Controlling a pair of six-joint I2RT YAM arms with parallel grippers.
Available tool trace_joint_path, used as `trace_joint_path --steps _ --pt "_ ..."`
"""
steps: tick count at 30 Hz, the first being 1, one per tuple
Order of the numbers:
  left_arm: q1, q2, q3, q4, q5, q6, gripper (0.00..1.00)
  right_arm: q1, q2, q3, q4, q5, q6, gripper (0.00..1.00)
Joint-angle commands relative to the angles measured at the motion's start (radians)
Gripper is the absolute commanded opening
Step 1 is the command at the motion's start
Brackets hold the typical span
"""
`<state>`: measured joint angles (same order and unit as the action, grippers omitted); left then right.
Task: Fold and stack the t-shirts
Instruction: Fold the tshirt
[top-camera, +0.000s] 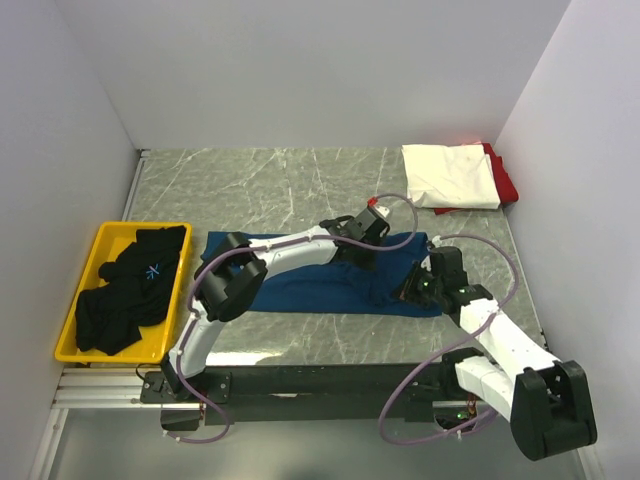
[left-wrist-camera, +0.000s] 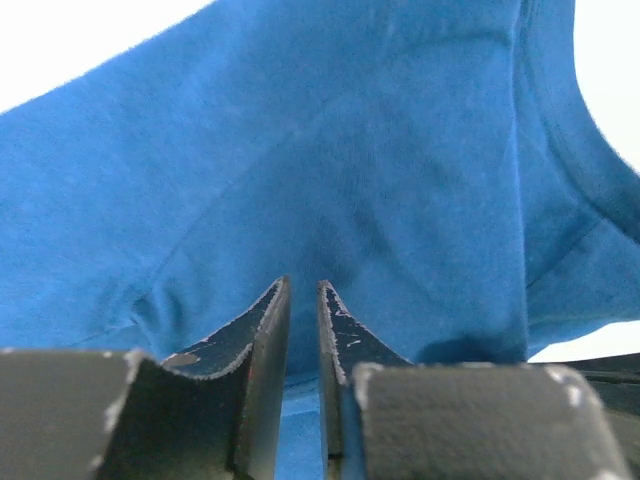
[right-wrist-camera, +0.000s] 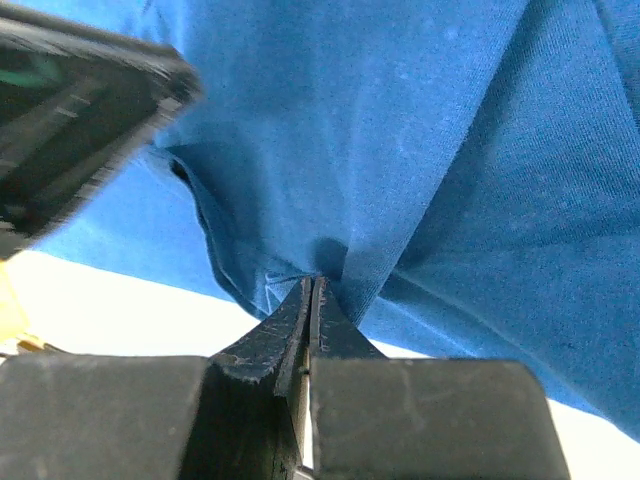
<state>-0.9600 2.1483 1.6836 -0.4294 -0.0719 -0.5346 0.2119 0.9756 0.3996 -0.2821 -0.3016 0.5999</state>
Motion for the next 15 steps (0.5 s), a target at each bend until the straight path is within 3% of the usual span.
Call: trace_joint_path --steps 1,10,15 --pt "-0.008 -0.048 -0.045 0.047 0.041 0.009 0.2 0.006 -0.038 -0.01 -0.009 0.007 0.027 0.01" --pt "-0.008 -0.177 -0.211 0.098 0.012 -0.019 0.15 0.006 -0.078 -0.001 -0.046 0.048 0.043 0.04" --pt "-0.009 -0.229 -0.274 0.118 -0.003 -0.031 0.15 0.006 -0.118 0.015 -0.074 0.074 0.041 0.17"
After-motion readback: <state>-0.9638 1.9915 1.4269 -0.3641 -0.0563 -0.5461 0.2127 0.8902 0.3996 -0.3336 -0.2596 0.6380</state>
